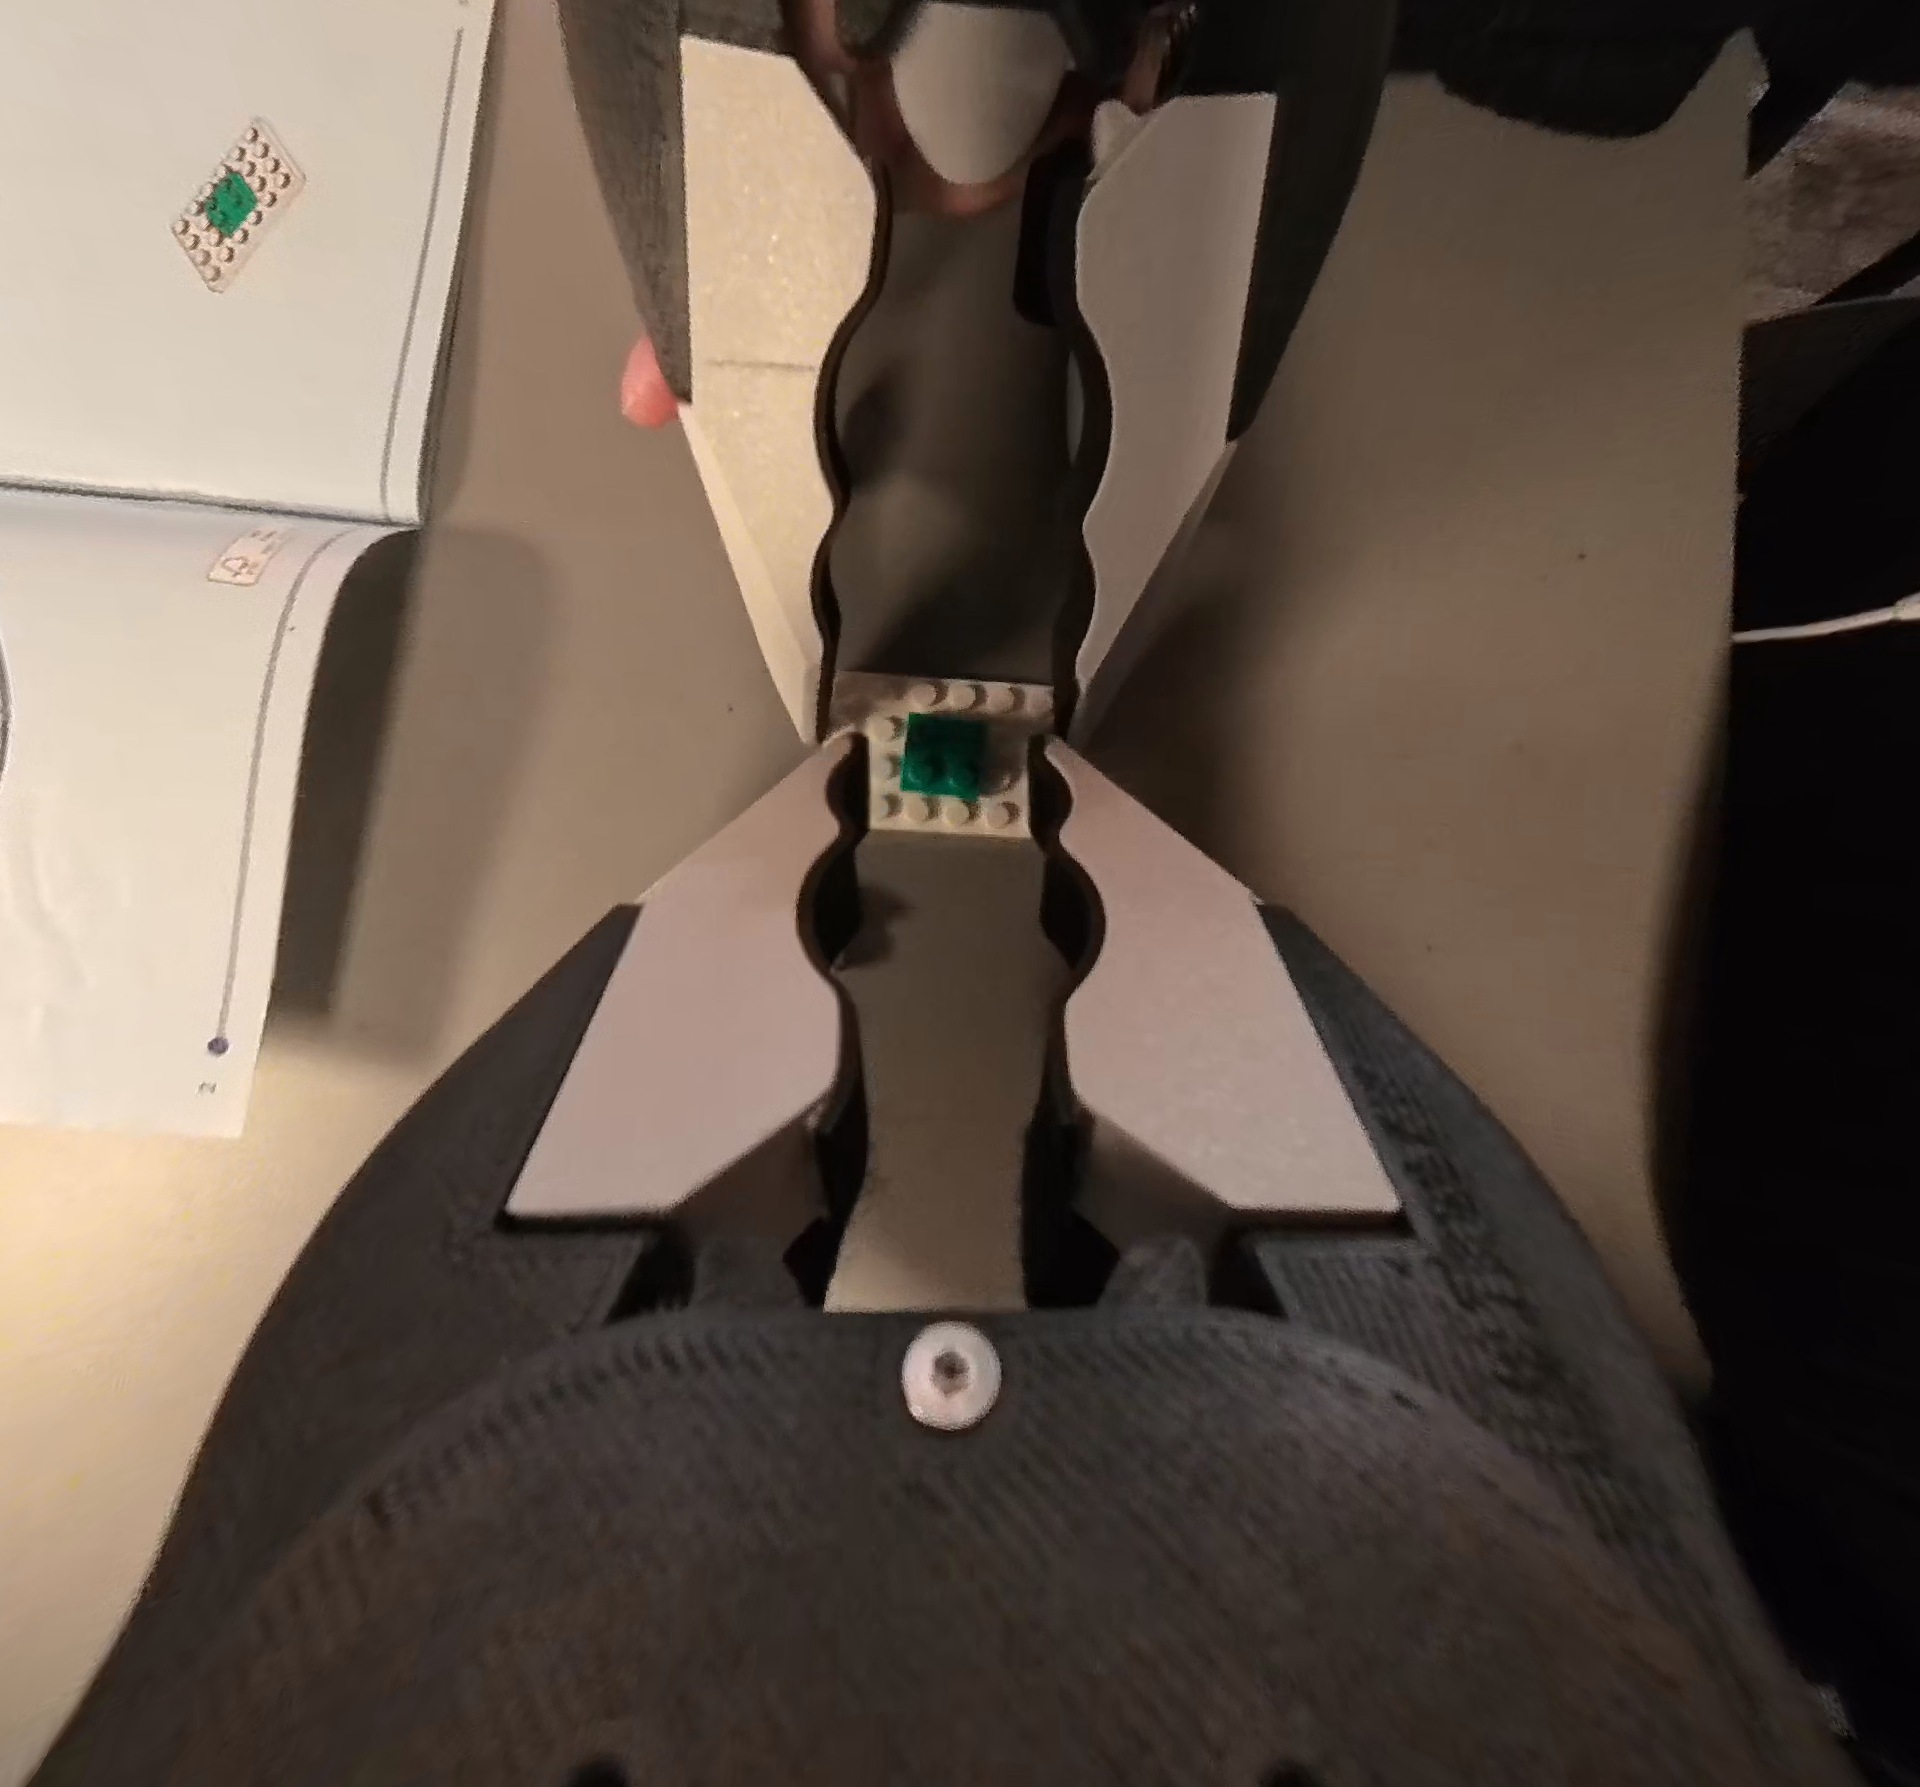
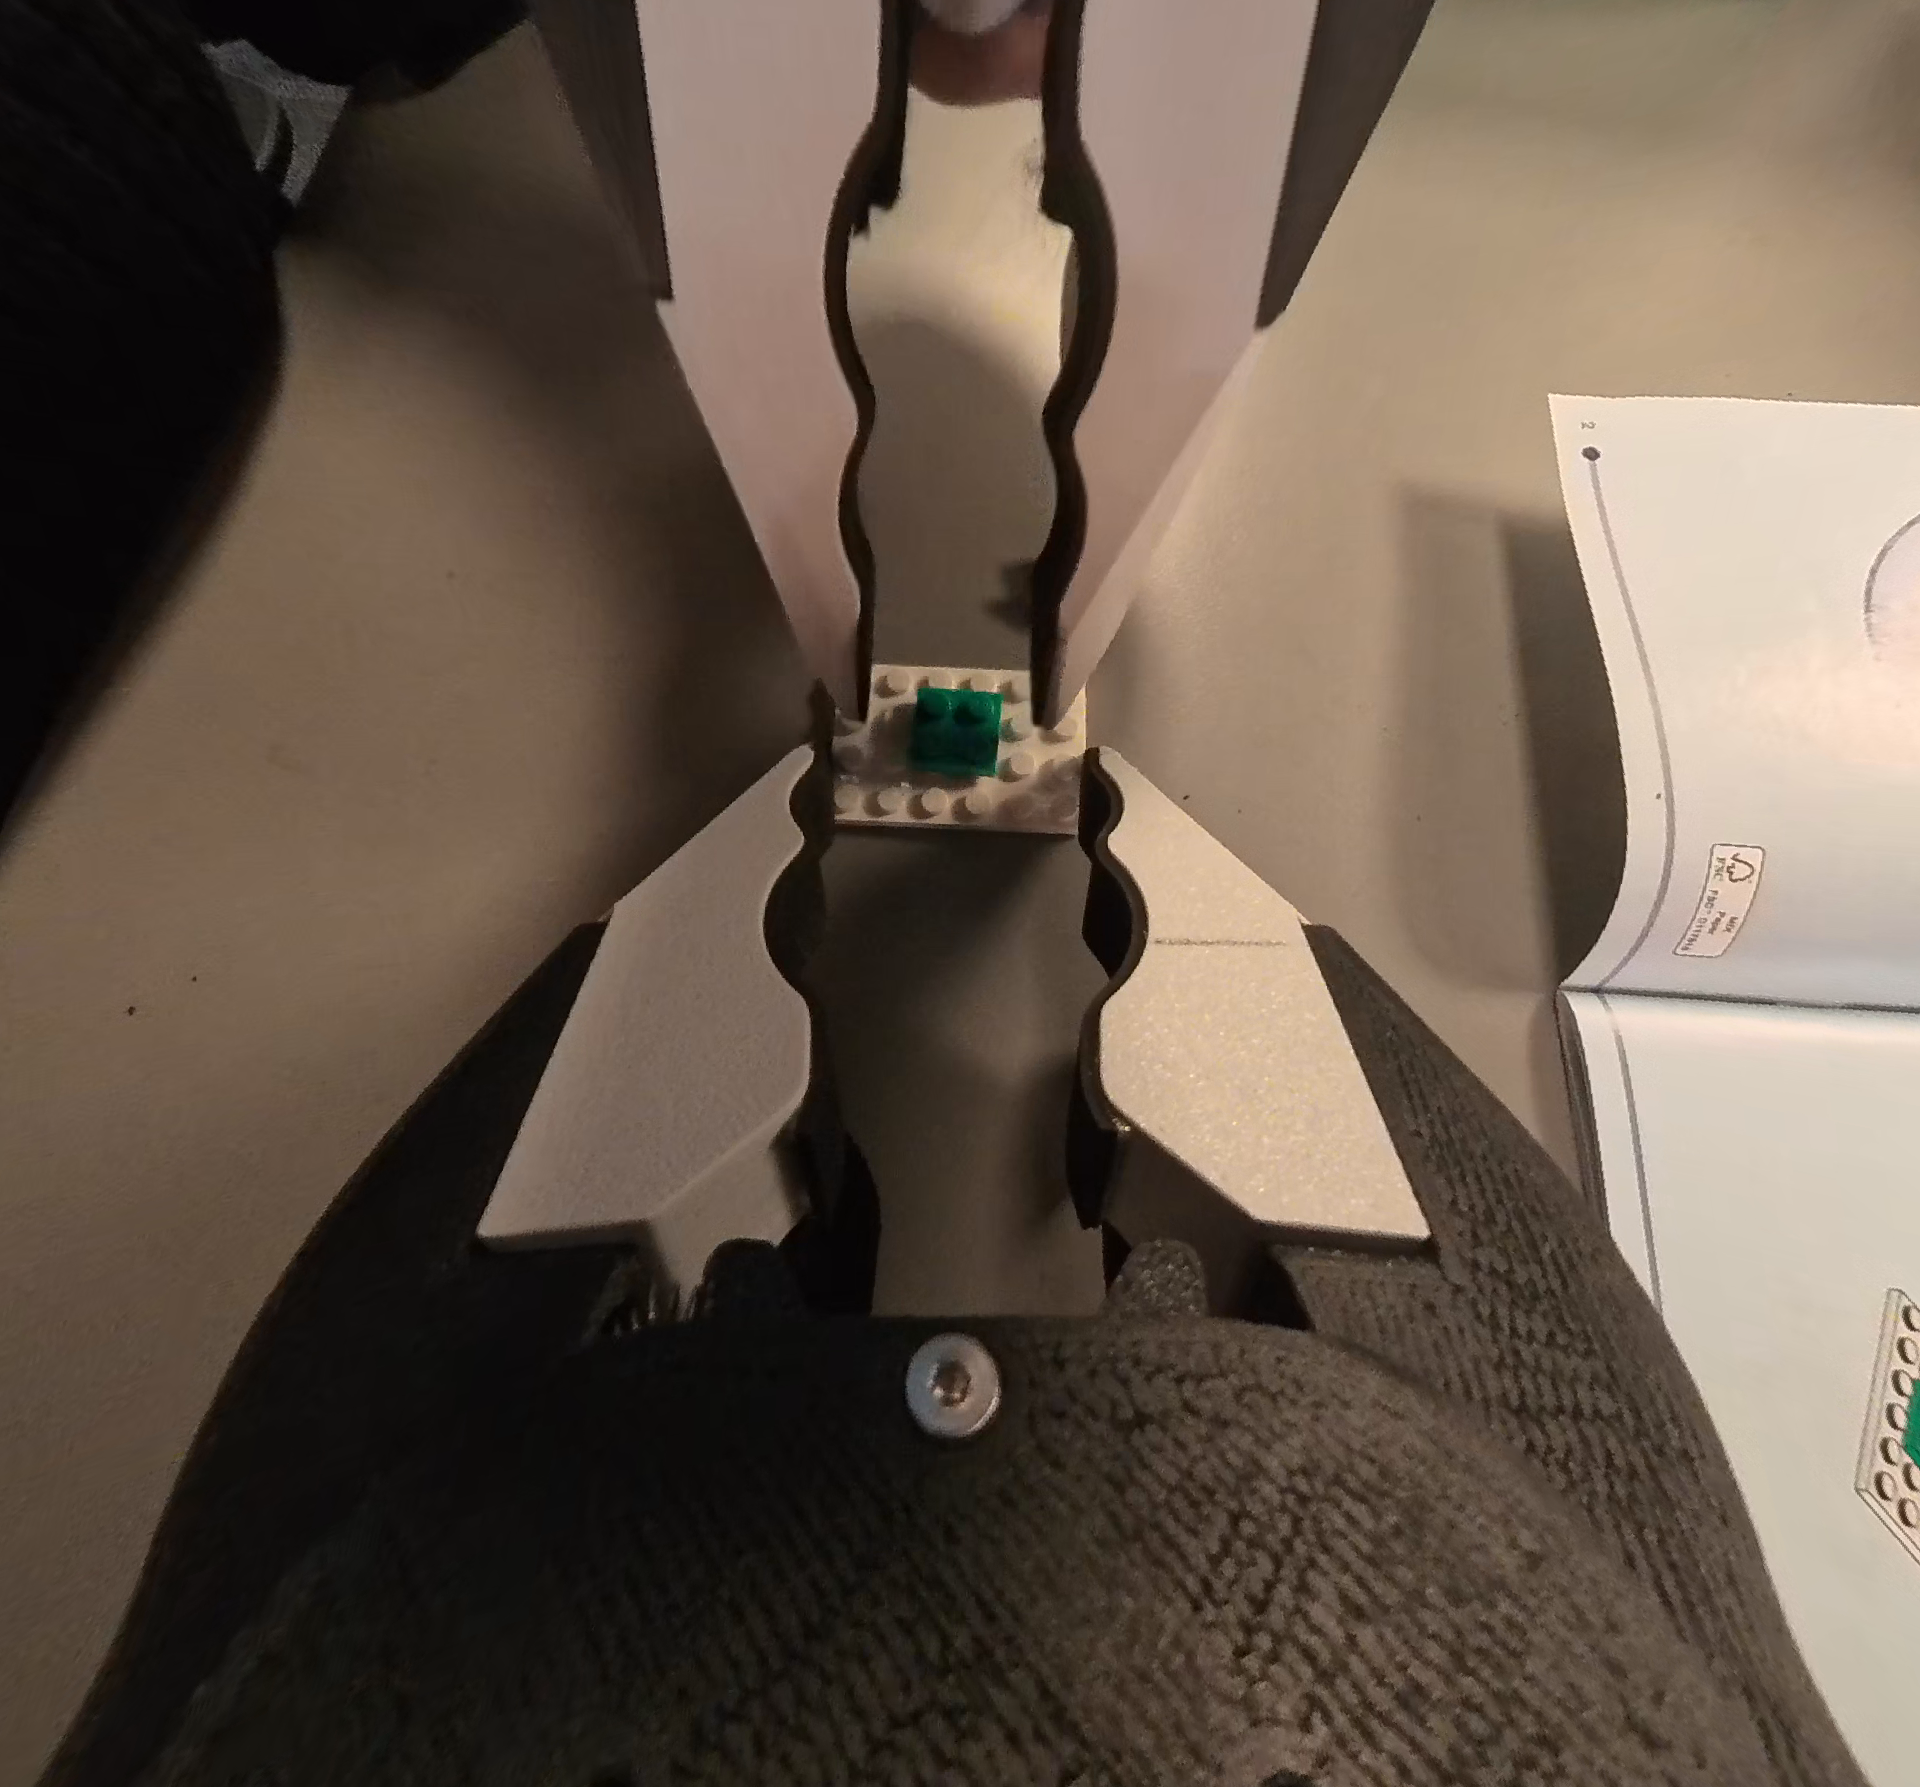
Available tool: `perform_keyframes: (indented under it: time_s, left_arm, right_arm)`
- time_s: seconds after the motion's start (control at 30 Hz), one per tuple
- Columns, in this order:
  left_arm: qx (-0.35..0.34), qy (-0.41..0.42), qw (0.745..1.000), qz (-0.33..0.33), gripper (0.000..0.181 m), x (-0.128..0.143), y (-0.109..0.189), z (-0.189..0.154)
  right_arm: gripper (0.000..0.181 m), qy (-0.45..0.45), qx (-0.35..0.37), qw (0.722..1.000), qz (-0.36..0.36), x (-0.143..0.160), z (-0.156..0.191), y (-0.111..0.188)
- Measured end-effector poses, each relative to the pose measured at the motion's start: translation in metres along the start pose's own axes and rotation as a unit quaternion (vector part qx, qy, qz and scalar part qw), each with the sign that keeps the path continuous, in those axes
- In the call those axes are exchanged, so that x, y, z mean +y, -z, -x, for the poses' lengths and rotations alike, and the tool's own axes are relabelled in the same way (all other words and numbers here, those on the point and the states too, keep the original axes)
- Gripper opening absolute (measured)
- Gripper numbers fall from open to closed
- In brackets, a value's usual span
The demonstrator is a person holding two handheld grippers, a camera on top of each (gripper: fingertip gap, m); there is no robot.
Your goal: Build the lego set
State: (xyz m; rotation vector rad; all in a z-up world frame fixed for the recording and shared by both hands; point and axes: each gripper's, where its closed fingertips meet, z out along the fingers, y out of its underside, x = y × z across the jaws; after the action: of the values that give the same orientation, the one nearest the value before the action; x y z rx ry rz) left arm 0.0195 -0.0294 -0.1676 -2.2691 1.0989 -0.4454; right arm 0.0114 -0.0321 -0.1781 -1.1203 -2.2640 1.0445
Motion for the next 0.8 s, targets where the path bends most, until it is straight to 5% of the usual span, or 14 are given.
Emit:
perform_keyframes:
  time_s: [0.2,0.3,0.53,0.8]
  left_arm:
    - [-0.044,-0.048,0.996,-0.068,0.039,-0.002,0.011,-0.004]
    - [-0.127,-0.137,0.980,-0.072,0.039,0.008,0.009,0.003]
    - [-0.326,-0.321,0.885,-0.089,0.037,-0.009,0.016,0.026]
    - [-0.382,-0.462,0.797,-0.078,0.032,-0.014,-0.001,0.032]
  right_arm:
    - [0.046,-0.016,0.002,1.000,-0.017,-0.002,-0.003,0.007]
    - [0.047,-0.023,0.022,0.999,-0.031,-0.006,-0.011,0.019]
    - [0.047,-0.028,0.040,0.998,-0.033,-0.006,-0.016,0.031]
    - [0.047,-0.020,0.024,0.999,-0.015,-0.004,-0.008,0.028]
